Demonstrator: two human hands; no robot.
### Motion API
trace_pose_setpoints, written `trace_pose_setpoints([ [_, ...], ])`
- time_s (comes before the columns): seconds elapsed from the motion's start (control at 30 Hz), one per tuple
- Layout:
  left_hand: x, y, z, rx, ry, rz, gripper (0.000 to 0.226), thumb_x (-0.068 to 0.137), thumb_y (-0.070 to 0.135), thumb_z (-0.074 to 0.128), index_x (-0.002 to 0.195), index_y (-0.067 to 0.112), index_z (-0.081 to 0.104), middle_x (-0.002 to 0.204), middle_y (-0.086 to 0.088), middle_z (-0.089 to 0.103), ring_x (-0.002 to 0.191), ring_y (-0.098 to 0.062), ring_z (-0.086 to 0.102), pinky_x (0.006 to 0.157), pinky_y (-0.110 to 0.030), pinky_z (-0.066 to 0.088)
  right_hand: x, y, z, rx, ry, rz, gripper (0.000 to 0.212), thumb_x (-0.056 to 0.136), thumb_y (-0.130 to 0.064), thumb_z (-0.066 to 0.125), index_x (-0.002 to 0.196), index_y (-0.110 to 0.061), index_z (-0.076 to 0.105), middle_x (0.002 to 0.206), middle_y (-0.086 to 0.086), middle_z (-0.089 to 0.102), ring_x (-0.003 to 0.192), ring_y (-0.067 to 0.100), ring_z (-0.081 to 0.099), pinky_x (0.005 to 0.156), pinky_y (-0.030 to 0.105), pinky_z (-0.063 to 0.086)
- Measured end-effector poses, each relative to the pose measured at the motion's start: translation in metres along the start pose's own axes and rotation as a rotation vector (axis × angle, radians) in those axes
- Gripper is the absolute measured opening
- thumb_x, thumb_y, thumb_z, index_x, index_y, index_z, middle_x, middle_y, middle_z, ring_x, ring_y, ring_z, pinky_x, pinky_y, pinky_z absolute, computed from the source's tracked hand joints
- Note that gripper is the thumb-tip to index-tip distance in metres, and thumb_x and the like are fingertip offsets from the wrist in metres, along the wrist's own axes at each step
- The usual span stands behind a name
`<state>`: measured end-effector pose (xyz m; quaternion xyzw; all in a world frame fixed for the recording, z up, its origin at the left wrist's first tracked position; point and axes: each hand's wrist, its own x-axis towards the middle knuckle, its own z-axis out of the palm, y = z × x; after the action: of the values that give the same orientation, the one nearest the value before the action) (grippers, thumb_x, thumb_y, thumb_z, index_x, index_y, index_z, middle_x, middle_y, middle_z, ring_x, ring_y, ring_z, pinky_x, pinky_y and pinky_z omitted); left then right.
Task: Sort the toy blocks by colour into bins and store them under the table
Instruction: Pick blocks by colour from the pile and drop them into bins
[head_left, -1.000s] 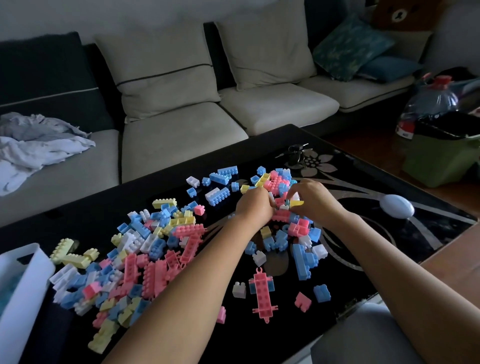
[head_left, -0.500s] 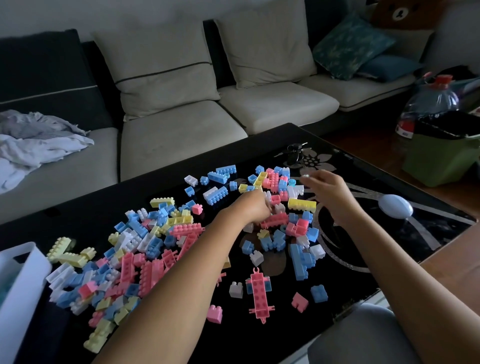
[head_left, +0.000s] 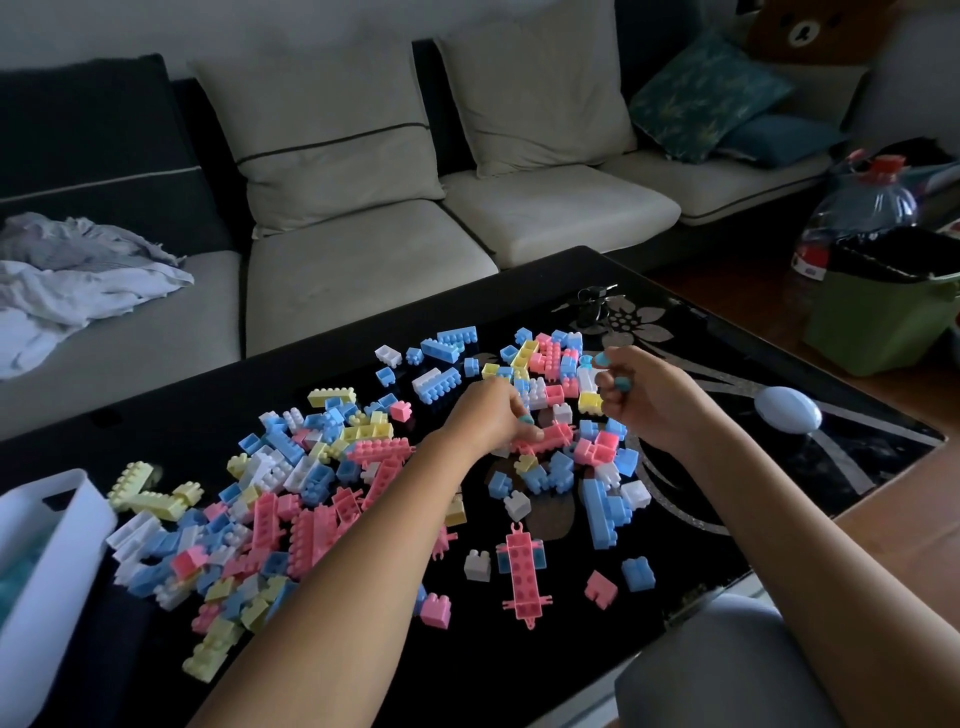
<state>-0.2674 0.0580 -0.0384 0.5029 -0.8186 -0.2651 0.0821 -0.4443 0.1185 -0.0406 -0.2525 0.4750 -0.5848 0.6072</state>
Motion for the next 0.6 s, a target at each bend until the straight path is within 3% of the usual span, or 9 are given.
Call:
trace_pose_setpoints([
  [0.1,-0.012,-0.006,-0.012,-0.095,0.047,-0.01,0.033,0.076,0.036,0.075,0.088,0.008,0.062,0.083,0.002,0.059,0.076,-0.012,0.055,0.06,-0.021,0.04,-0.008,-0.002,0.01,0.076,-0.092,0.082,0.017,0.092,-0.023,0.04,0.079,-0.014,0.045,0.06,0.0,0.042,0.05,0.008,0.035,0.049,0.019,0.031],
  [0.2,-0.031,-0.016,-0.03,-0.273,0.131,-0.07,0.038,0.09,0.041,0.059,0.092,0.003,0.063,0.076,-0.003,0.055,0.064,-0.013,0.049,0.056,-0.024,0.037,-0.013,-0.001,0.021,0.149,-0.138,0.145,0.022,0.093,-0.019,0.035,0.075,-0.012,0.046,0.058,0.001,0.044,0.046,0.008,0.037,0.04,0.017,0.033],
  [0.37,-0.09,-0.066,-0.072,-1.143,0.103,-0.286,0.025,0.098,0.026,0.046,0.079,0.011,0.053,0.057,0.001,0.046,0.042,-0.006,0.034,0.035,-0.014,0.024,-0.016,0.014,0.08,0.145,-0.19,0.204,0.015,0.094,-0.007,0.042,0.083,-0.003,0.051,0.073,0.01,0.051,0.056,0.012,0.049,0.044,0.017,0.045],
  [0.5,-0.143,-0.117,-0.102,-1.304,0.394,-0.352,0.026,0.099,0.022,0.043,0.08,0.01,0.055,0.064,-0.001,0.047,0.035,-0.003,0.037,0.03,-0.013,0.024,-0.013,0.046,0.158,0.183,-0.295,0.305,0.011,0.097,-0.009,0.045,0.096,0.0,0.05,0.081,0.01,0.052,0.071,0.017,0.053,0.054,0.022,0.053],
  [0.6,-0.187,-0.156,-0.126,-1.248,0.63,-0.395,0.025,0.1,0.014,0.04,0.08,0.008,0.055,0.067,-0.002,0.044,0.033,-0.001,0.036,0.031,-0.012,0.022,-0.017,0.075,0.232,0.118,-0.419,0.406,0.016,0.098,-0.015,0.044,0.09,-0.003,0.051,0.078,0.007,0.051,0.071,0.015,0.051,0.063,0.024,0.053],
])
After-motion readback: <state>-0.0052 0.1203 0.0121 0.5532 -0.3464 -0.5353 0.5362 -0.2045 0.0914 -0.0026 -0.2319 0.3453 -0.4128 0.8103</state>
